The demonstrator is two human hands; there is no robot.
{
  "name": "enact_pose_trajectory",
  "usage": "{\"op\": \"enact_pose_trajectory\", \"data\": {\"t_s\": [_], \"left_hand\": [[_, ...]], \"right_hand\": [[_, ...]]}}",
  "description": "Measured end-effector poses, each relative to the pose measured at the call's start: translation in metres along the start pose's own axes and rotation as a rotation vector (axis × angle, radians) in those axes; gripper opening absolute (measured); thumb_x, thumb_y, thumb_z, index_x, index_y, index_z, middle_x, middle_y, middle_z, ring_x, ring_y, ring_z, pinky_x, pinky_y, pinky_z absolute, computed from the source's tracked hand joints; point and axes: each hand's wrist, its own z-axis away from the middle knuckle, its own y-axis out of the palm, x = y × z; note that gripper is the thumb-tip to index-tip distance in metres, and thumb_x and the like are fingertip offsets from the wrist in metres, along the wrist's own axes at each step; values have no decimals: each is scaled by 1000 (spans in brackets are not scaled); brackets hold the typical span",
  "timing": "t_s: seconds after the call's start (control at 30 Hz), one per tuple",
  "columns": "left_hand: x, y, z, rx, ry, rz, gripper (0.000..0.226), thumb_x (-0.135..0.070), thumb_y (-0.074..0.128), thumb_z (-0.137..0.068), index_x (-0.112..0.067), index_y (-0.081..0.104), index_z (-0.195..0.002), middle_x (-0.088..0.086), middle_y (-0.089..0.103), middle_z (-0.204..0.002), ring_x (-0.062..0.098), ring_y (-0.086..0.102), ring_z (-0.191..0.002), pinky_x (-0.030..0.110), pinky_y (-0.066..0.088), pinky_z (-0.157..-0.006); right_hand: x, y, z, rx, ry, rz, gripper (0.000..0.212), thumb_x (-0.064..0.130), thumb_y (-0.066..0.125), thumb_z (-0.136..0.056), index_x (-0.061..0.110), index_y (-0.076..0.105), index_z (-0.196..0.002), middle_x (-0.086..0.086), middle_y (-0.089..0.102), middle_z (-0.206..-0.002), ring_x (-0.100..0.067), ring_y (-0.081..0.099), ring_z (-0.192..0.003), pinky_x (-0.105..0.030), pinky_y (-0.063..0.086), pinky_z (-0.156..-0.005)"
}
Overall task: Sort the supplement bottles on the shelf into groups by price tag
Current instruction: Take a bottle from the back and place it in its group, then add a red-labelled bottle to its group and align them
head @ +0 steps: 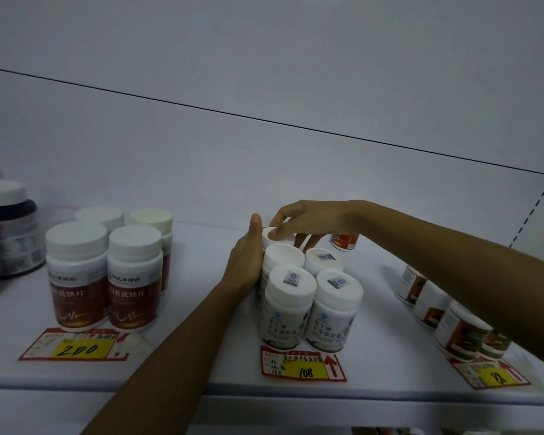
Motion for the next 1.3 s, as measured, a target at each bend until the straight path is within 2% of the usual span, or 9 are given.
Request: {"op": "enact_pose_trajectory", "data": {"t_s": [0.1,0.17,0.3,0.47,0.6,0.73,0.83,1.1,1.3], "left_hand": [[-3,0,1,-33,5,7,73,-68,12,-87,-23,58,-121,7,66,-117,24,62,-105,47,45,-100],[-6,-2,-1,-70,4,35,69,-62,12,-91,-21,60,-117,8,65,-118,25,61,-107,47,44,-102],[-21,1,-6,-103,23,-7,66,-57,17,-94,-14,49,-131,8,55,-134,26,54,-117,45,39,-106],[-72,20,-15,-3,173,-337,56,-53,28,-95,-12,50,-125,5,54,-129,23,53,-110,33,48,-85],[-100,30,-13,49,305,-552,38,-51,33,-95,-20,51,-108,-5,53,-112,15,49,-105,29,36,-90],[-115,53,-4,66,373,-672,45,-50,39,-93,-19,50,-124,-6,54,-125,12,49,-113,28,37,-94],[-117,72,-1,80,380,-737,50,-50,43,-91,-22,44,-133,-2,51,-134,13,49,-118,26,38,-94],[-107,111,9,-57,290,-851,56,-46,50,-90,-21,36,-138,1,45,-142,15,47,-122,23,36,-87],[-115,107,27,-329,232,-745,68,-34,58,-89,-20,21,-145,4,35,-149,22,40,-132,33,38,-100]], "right_hand": [[-1,-5,3,-39,12,17,44,37,59,-90,19,48,-129,-4,62,-116,-21,66,-95,-35,54,-89],[-6,-16,4,-171,15,21,51,40,61,-88,18,44,-130,-9,64,-115,-22,67,-95,-36,54,-87],[-27,-47,13,-368,57,107,46,41,62,-87,13,52,-122,-10,66,-109,-23,66,-92,-35,52,-80],[-62,-76,18,-494,128,400,43,44,62,-86,12,59,-115,-8,59,-123,-25,58,-105,-36,48,-88],[-88,-89,10,-518,216,562,52,48,59,-86,15,52,-126,-7,53,-131,-27,52,-116,-37,43,-89],[-110,-91,-3,-484,253,621,55,48,56,-87,15,48,-131,-7,54,-131,-27,53,-115,-38,44,-89],[-124,-90,-15,-446,191,562,53,46,58,-87,13,48,-128,-8,55,-128,-26,54,-113,-37,46,-90],[-114,-101,-4,-534,-85,364,28,30,68,-78,17,51,-96,-6,59,-109,-19,54,-89,-28,45,-69],[-49,-110,41,-502,-492,-178,16,20,67,-80,12,63,-94,0,63,-96,-20,62,-89,-32,56,-72]]}}
